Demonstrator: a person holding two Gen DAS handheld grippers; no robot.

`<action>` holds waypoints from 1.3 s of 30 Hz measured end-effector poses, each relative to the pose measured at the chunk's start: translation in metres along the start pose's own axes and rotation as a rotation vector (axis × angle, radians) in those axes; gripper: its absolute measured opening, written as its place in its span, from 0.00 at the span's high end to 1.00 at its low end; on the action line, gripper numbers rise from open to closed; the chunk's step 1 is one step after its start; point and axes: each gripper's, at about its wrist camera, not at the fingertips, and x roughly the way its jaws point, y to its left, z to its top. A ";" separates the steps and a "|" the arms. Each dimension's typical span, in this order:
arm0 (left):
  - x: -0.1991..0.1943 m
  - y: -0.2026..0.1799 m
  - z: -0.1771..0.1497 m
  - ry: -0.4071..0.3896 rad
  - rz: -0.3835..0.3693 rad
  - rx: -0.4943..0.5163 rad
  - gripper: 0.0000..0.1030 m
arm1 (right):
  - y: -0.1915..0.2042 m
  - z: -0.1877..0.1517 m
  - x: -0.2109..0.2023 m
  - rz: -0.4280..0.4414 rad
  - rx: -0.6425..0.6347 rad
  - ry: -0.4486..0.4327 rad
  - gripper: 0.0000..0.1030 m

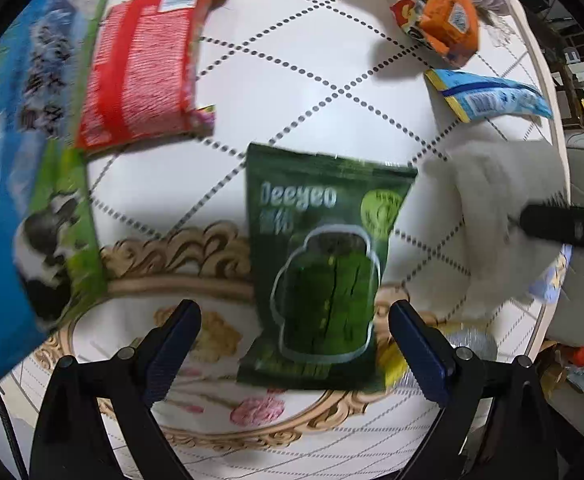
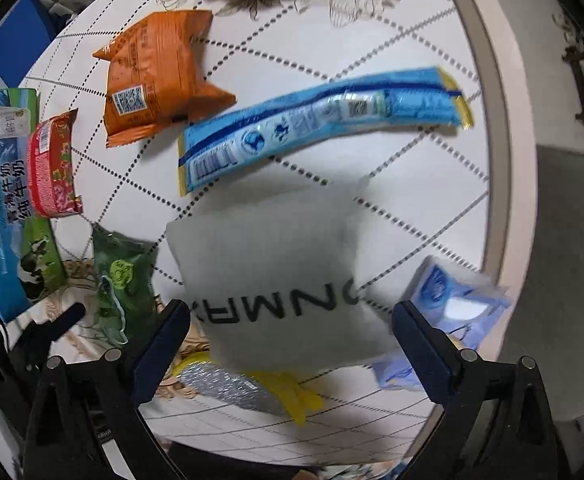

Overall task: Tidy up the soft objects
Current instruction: 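Grasp the green Deeyeo bag with left tool while right tool grasps white INMAX pack, then carry both packs into the cardboard box and open both tools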

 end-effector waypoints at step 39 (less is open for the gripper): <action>-0.156 0.332 0.065 -0.145 -0.134 -0.213 0.69 | 0.426 0.067 -0.079 0.201 -0.157 -0.217 0.27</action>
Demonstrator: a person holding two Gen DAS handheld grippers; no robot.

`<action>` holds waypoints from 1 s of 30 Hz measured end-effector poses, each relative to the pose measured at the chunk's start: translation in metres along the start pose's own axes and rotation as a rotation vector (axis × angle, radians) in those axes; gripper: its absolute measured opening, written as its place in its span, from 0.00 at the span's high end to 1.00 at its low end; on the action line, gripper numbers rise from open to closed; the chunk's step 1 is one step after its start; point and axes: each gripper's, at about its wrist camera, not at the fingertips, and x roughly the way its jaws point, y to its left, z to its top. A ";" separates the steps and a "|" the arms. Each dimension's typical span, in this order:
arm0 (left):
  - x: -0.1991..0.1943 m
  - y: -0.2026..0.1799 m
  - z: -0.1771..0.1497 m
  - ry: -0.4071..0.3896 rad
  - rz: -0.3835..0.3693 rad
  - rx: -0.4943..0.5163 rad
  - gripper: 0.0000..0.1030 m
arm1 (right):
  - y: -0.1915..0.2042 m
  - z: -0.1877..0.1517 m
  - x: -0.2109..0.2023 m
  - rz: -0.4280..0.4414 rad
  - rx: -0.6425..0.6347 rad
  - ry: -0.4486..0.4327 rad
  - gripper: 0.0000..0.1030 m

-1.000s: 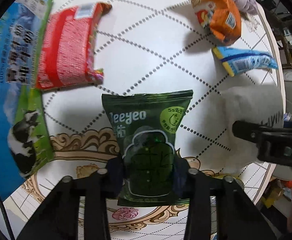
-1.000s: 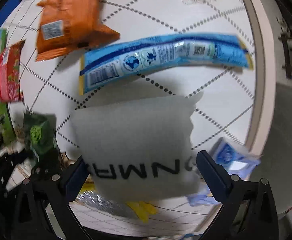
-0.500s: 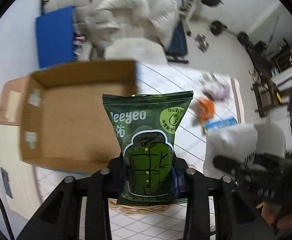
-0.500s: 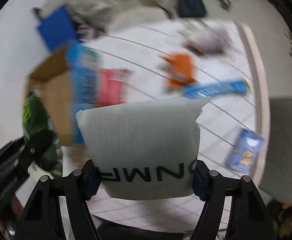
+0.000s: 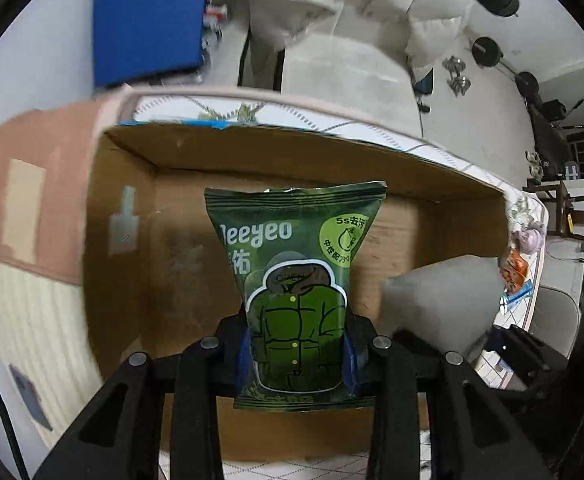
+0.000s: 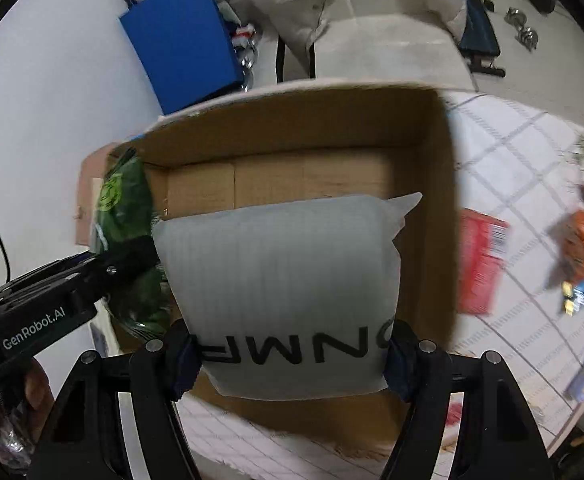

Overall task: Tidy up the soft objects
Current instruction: 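Carry both packs into the cardboard box and open both tools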

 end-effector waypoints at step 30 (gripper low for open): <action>-0.027 0.002 -0.039 -0.106 0.087 0.076 0.01 | 0.049 -0.070 0.023 -0.255 -0.106 -0.045 0.00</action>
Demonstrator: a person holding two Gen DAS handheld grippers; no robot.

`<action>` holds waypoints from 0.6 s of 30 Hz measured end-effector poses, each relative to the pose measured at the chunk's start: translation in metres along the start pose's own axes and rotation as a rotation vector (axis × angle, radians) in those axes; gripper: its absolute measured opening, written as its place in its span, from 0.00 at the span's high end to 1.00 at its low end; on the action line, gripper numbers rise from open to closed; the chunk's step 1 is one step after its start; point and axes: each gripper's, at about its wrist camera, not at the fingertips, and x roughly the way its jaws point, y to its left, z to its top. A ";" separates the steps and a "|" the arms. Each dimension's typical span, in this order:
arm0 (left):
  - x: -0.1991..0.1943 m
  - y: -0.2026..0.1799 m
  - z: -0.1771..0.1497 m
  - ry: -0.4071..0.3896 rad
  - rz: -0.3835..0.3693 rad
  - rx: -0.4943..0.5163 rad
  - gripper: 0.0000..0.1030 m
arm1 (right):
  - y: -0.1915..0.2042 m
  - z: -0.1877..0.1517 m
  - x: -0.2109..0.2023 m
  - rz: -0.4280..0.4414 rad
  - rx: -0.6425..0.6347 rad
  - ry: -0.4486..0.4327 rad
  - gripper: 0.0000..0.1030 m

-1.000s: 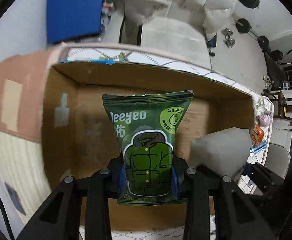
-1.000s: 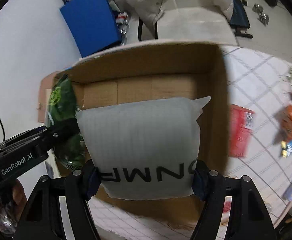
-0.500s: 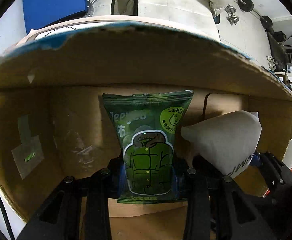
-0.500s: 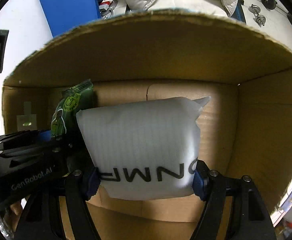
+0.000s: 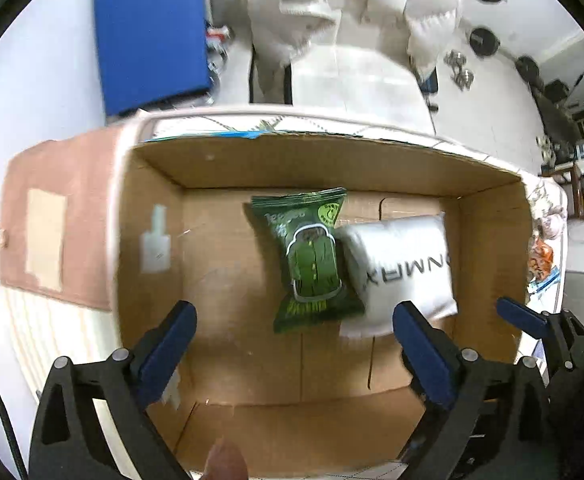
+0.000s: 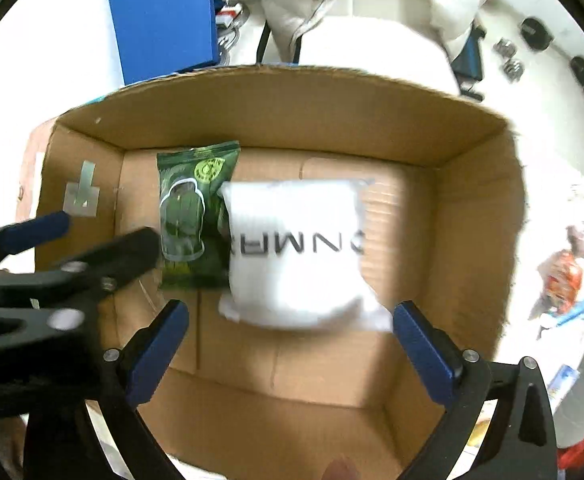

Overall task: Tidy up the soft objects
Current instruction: 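Carry both packs into the cardboard box and open both tools, then reach left tool to red snack bag while right tool reaches blue tissue pack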

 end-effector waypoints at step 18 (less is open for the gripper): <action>-0.099 0.003 -0.105 -0.267 0.095 -0.009 0.00 | -0.039 -0.058 -0.096 -0.006 0.027 -0.223 0.00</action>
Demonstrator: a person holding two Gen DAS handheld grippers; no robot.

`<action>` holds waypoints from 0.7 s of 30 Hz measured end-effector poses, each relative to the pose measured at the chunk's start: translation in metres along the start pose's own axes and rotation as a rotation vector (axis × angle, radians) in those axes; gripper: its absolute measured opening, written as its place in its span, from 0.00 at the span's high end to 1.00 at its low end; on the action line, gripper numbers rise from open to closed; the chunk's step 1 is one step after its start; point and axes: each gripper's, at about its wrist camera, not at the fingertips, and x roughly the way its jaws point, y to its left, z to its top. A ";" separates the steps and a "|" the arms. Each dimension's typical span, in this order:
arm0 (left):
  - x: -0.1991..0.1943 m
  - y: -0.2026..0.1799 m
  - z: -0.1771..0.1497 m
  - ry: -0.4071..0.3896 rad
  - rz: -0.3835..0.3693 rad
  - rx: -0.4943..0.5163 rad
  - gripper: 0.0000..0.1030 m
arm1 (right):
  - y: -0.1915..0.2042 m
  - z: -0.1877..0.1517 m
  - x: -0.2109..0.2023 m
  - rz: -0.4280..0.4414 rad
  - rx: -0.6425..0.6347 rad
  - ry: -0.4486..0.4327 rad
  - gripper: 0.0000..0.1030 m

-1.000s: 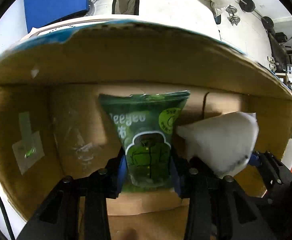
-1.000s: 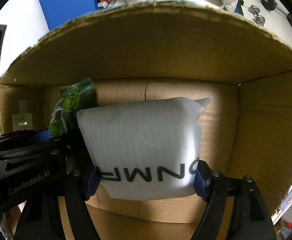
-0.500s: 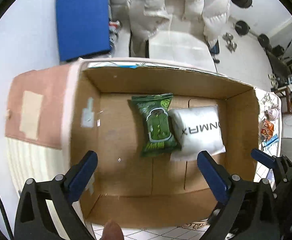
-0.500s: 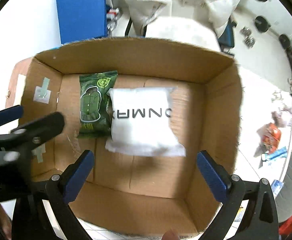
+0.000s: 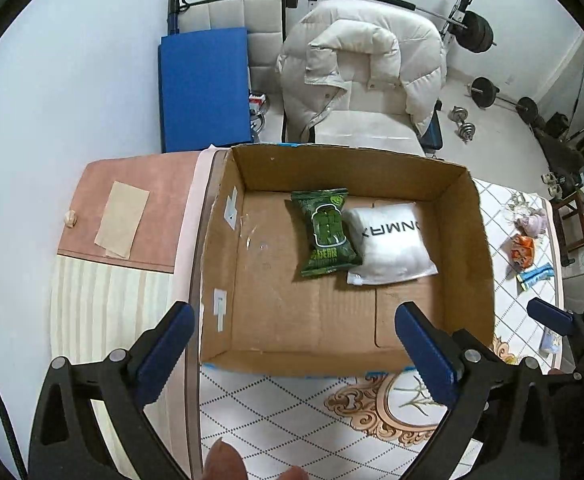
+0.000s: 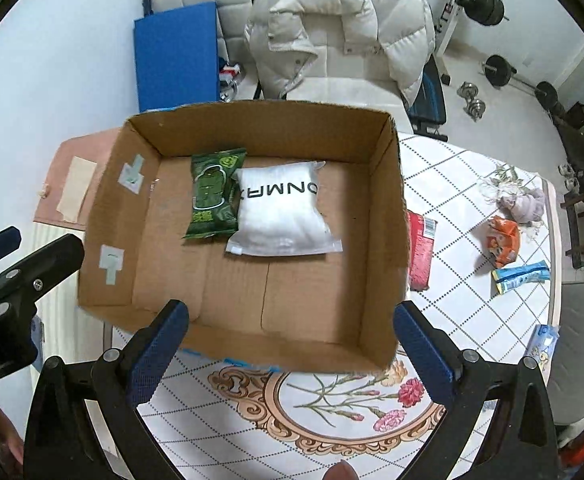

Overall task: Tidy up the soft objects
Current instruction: 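Reach left tool to red snack bag while right tool reaches blue tissue pack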

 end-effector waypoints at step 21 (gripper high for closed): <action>0.067 -0.300 0.063 0.204 -0.017 0.446 0.00 | -0.335 -0.065 -0.053 0.017 0.489 -0.025 0.00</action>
